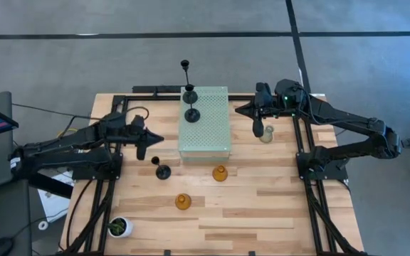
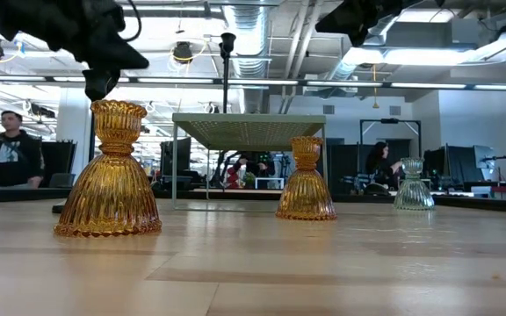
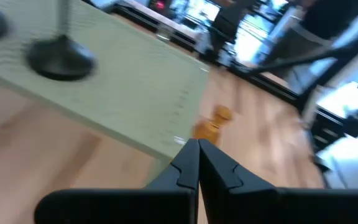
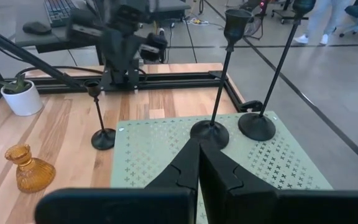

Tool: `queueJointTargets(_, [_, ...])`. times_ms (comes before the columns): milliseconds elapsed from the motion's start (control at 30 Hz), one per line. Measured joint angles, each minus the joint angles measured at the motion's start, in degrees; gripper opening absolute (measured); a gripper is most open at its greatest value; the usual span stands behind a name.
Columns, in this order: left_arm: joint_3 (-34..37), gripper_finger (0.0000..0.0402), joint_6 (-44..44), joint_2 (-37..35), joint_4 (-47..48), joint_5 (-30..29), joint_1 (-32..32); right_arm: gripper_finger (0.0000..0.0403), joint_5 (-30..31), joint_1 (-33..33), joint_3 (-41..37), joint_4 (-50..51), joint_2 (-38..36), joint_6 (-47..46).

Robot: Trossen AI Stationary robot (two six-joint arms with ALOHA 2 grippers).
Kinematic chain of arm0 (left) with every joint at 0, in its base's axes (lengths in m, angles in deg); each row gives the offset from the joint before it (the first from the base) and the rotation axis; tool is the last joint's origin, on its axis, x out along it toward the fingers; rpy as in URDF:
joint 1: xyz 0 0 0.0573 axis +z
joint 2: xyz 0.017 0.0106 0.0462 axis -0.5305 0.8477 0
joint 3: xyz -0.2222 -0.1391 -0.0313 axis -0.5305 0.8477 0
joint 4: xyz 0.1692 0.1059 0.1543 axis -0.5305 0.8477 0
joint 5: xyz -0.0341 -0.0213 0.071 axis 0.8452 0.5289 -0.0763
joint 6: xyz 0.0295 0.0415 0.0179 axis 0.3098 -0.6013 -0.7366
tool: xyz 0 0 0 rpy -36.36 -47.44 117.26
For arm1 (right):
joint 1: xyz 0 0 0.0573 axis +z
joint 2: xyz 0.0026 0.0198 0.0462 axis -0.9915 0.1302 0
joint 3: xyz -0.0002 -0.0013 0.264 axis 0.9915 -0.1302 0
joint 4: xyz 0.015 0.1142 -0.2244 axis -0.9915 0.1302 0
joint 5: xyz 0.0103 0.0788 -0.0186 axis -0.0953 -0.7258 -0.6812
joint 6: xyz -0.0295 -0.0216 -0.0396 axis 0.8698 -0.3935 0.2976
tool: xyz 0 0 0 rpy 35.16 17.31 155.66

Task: Pick & Place candle stick holders
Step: Put the black candle holder on the shelf aligned with the other black candle holder

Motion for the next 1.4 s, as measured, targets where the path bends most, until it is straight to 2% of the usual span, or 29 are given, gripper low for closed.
queueJointTargets(367, [-6.77, 0.0002, 7.57, -0.74, 3.04, -1.5, -16.89, 0.0, 0.0, 0.02, 0.0, -0.02, 0.0, -0.09])
queueJointTargets(500, [-8.94, 0.0002, 12.39, -0.31, 10.9, -7.87, -21.2, 0.0, 0.02, 0.35, 0.0, -0.02, 0.0, -0.48])
queueJointTargets(633, [-8.73, 0.0002, 19.76, 1.87, 19.99, -11.61, -26.13, 0.0, 0.02, 0.34, 0.0, -0.03, 0.0, -0.5])
queueJointTargets(867, [-7.76, 0.0002, 27.32, 9.73, 21.21, -17.44, -37.76, 0.0, 0.02, 0.28, 0.0, -0.04, 0.0, -0.44])
queueJointTargets(1033, [-7.74, 0.0002, 32.64, 14.49, 20.98, -23.89, -46.83, 0.0, 0.02, 0.28, 0.0, -0.07, 0.0, -0.22])
queueJointTargets(1267, [-7.75, 0.0002, 41.38, 17.39, 21.33, -36.11, -60.33, 0.0, 0.0, 0.33, 0.0, -0.07, 0.0, -0.46])
queueJointTargets(1400, [-7.74, 0.0002, 42.18, 19.21, 21.46, -46.04, -68.73, 0.0, 0.0, 0.33, 0.0, -0.08, 0.0, -0.5])
